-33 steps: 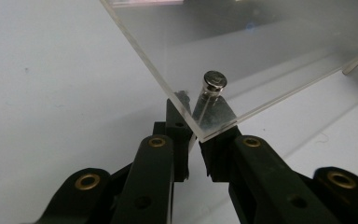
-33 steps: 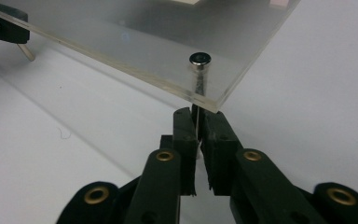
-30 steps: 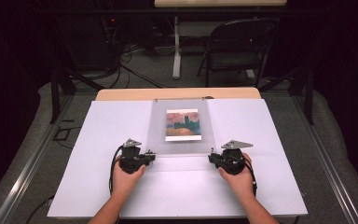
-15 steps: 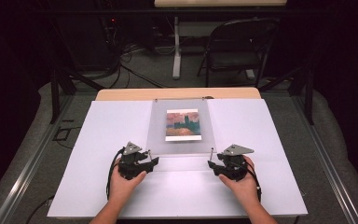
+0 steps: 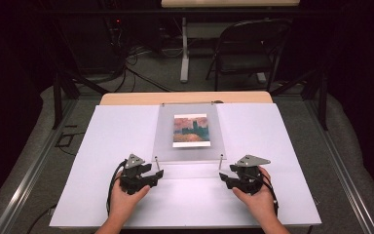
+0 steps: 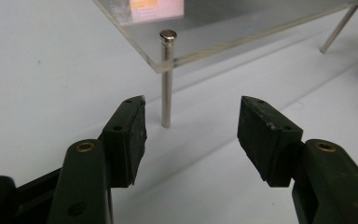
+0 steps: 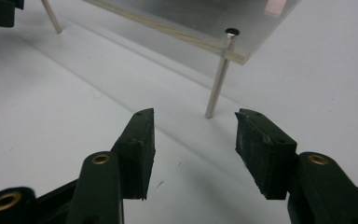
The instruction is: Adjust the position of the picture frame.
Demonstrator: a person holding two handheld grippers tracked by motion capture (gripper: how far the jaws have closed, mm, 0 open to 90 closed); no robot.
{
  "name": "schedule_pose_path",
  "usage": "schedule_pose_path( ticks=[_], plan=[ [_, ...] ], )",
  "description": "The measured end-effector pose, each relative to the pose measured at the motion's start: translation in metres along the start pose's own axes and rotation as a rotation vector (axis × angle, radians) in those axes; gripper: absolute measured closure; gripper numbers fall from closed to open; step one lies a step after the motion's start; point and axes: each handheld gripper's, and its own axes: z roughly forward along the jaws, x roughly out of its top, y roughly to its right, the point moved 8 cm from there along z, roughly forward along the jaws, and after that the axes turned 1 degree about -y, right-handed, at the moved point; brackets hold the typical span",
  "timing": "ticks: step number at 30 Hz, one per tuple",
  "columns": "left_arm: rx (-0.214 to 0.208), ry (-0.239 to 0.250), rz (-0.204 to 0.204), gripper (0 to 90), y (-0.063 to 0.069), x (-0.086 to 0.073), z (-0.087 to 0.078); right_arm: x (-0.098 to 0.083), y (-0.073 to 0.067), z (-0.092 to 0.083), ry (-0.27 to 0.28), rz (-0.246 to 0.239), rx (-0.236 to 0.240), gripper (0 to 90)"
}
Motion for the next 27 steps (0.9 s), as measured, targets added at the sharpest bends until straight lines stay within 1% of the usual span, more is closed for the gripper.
schedule_pose_path(
  ticks=[1, 2, 3, 5, 6, 8, 10, 11, 13, 16, 18, 19, 21, 23, 24, 26, 27],
  plan=[
    [-0.001, -0.01, 0.005, 42.3, 0.001, -0.001, -0.002, -0.001, -0.002, -0.001, -0.004, -0.007, 0.004, 47.9],
    [0.002, -0.006, 0.013, 42.8, 0.002, 0.0, -0.004, -0.001, -0.003, -0.004, -0.011, -0.019, -0.003, 48.3],
    [-0.001, -0.003, 0.013, 43.1, 0.003, 0.0, -0.007, -0.002, -0.004, -0.006, -0.013, -0.03, -0.002, 48.3],
    [-0.005, 0.005, 0.019, 43.5, 0.005, 0.001, -0.012, -0.003, -0.002, -0.01, -0.008, -0.018, -0.035, 47.1],
    [-0.005, 0.012, 0.021, 43.7, 0.006, 0.001, -0.014, -0.004, -0.001, -0.012, -0.009, -0.021, -0.032, 47.2],
    [0.002, 0.021, 0.031, 44.0, 0.006, 0.002, -0.019, -0.005, 0.0, -0.016, -0.007, -0.007, -0.023, 46.9],
    [0.004, 0.031, 0.025, 44.2, 0.006, 0.002, -0.022, -0.005, 0.002, -0.02, 0.005, 0.005, -0.028, 46.4],
    [0.007, 0.034, 0.022, 44.1, 0.006, 0.002, -0.023, -0.004, 0.004, -0.022, 0.02, 0.011, -0.039, 46.0],
    [0.012, 0.046, 0.025, 43.7, 0.005, 0.002, -0.026, -0.004, 0.006, -0.026, 0.039, 0.023, -0.051, 45.4],
    [0.015, 0.057, 0.015, 42.5, 0.005, 0.001, -0.03, -0.002, 0.01, -0.031, 0.075, 0.027, -0.058, 44.1],
    [0.022, 0.059, 0.018, 41.2, 0.003, 0.001, -0.031, -0.002, 0.012, -0.032, 0.083, 0.023, -0.065, 42.8],
    [0.023, 0.06, 0.01, 40.2, 0.002, 0.001, -0.031, -0.001, 0.013, -0.032, 0.09, 0.023, -0.071, 42.5],
    [0.028, 0.063, 0.011, 39.2, 0.001, 0.001, -0.032, -0.001, 0.014, -0.032, 0.089, 0.028, -0.073, 42.0],
    [0.029, 0.051, 0.012, 39.2, -0.002, -0.001, -0.032, -0.002, 0.016, -0.033, 0.077, 0.012, -0.083, 41.6],
    [0.029, 0.05, 0.007, 39.2, -0.003, -0.001, -0.032, -0.002, 0.017, -0.033, 0.079, 0.004, -0.087, 41.4],
    [0.035, 0.055, 0.004, 39.2, -0.007, 0.0, -0.034, -0.001, 0.02, -0.034, 0.082, 0.004, -0.091, 40.9],
    [0.036, 0.056, -0.006, 39.2, -0.009, 0.001, -0.035, -0.001, 0.022, -0.035, 0.082, 0.009, -0.09, 40.8]
  ],
)
